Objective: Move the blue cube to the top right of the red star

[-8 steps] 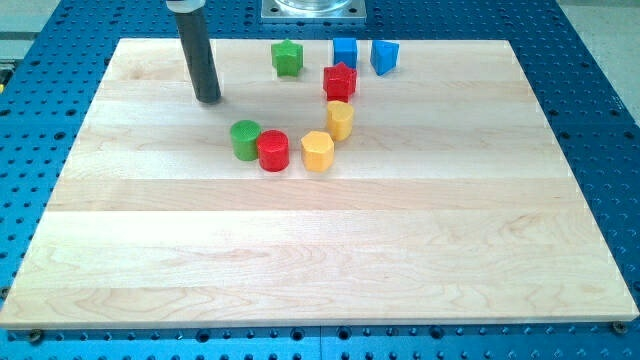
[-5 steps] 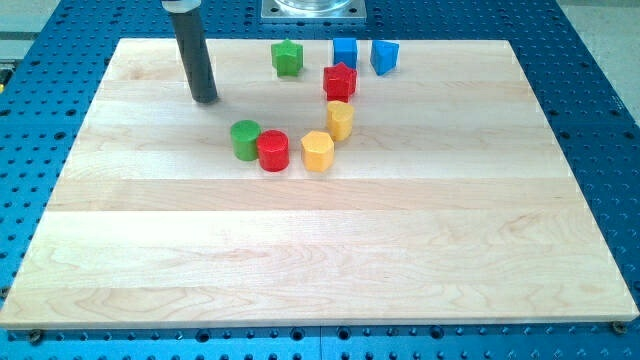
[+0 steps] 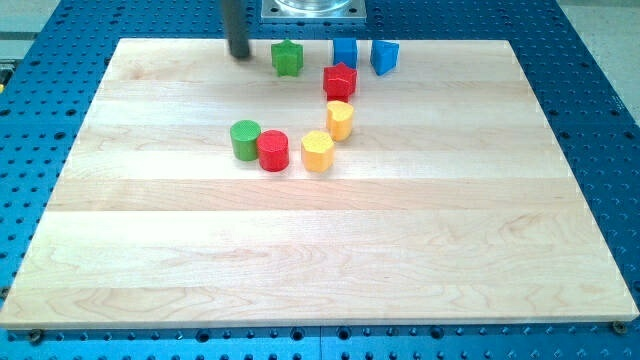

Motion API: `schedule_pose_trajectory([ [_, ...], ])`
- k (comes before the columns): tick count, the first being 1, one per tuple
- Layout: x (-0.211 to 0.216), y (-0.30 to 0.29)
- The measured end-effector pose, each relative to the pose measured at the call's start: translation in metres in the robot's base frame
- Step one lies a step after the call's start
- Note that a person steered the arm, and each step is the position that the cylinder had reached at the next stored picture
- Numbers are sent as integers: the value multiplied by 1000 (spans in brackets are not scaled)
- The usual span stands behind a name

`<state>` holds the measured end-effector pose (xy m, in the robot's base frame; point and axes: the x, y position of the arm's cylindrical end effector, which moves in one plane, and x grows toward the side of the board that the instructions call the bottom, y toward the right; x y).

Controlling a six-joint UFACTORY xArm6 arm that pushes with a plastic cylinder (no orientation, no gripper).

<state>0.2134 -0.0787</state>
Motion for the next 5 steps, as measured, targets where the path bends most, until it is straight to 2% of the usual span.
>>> schedule_pose_trajectory([
  [1,-1,51],
  [3,-6,111],
  [4,66,113],
  [5,95,148],
])
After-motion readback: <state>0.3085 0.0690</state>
